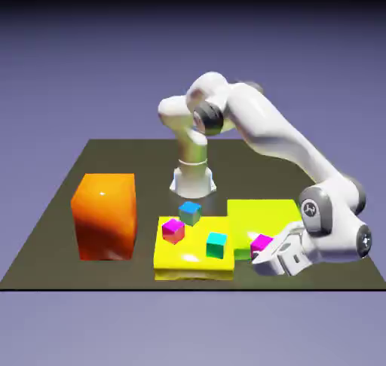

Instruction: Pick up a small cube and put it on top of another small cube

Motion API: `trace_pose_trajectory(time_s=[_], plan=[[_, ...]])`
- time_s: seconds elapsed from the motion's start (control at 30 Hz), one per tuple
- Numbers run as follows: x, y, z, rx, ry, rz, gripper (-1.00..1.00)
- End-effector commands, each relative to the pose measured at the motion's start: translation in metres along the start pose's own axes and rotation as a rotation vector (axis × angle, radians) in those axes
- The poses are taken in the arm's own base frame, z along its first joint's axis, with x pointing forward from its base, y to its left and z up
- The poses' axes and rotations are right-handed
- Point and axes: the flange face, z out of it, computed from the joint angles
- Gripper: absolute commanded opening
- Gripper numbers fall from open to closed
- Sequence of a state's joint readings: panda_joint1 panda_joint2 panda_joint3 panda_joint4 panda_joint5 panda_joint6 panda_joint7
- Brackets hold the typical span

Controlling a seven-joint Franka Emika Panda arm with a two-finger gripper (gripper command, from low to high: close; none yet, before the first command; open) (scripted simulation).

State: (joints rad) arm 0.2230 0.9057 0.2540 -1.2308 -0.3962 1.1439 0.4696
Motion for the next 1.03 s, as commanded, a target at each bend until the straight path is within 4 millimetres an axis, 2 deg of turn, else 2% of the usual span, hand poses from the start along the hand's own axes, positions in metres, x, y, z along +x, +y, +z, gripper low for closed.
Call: trace_pose_trajectory(time_s=[0.0,0.3,0.47,0.63,0.67,0.73,0.9,0.93,0.97,1.0], plan=[[-0.003,0.016,0.003,0.036,-0.012,0.012,-1.0],[-0.027,0.117,0.072,0.263,-0.216,0.239,-1.0],[-0.048,0.161,0.123,0.382,-0.362,0.385,-1.0],[-0.077,0.196,0.176,0.516,-0.522,0.528,-1.0],[-0.081,0.196,0.187,0.51,-0.558,0.556,-1.0],[-0.081,0.192,0.192,0.482,-0.577,0.57,-1.0],[-0.086,0.154,0.24,0.482,-0.577,0.57,-1.0],[-0.086,0.154,0.24,0.482,-0.577,0.57,1.0],[-0.086,0.154,0.24,0.482,-0.577,0.57,1.0],[-0.085,0.161,0.23,0.482,-0.577,0.57,1.0]])
